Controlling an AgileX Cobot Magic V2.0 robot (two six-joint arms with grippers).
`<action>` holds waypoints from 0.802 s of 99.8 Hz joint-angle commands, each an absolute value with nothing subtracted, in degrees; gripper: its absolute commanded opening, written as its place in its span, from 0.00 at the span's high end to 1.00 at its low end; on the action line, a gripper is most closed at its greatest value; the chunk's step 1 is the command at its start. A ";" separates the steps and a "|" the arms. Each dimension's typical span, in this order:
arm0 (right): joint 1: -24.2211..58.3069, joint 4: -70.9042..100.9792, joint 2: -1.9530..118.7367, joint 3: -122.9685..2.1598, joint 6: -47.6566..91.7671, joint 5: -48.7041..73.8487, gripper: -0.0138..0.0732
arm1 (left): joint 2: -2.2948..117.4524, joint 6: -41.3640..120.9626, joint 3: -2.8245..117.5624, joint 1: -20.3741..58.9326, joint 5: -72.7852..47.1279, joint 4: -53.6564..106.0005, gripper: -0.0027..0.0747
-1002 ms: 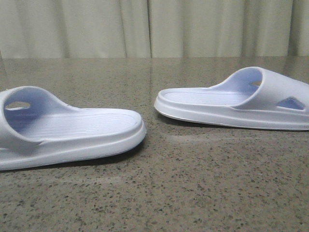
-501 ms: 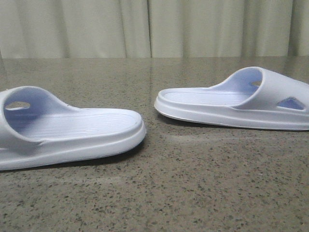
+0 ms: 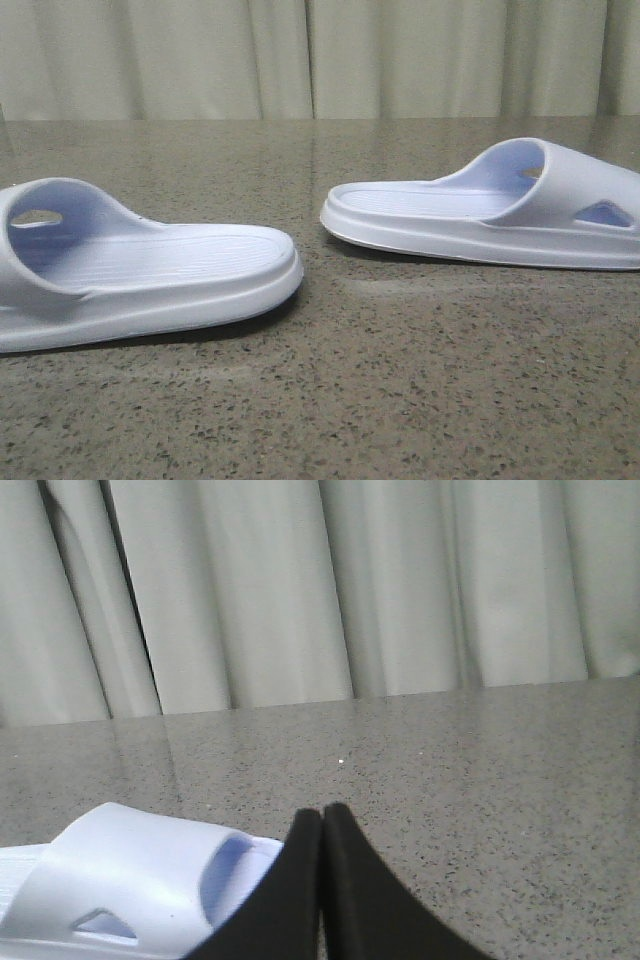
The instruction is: Insert blue slippers together front up
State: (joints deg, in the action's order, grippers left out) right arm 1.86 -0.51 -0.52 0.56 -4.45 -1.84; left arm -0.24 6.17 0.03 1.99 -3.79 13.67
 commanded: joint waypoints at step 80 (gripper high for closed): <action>1.69 7.37 22.19 -34.44 -4.52 23.97 0.96 | 28.55 5.55 36.96 2.31 -24.82 28.75 0.94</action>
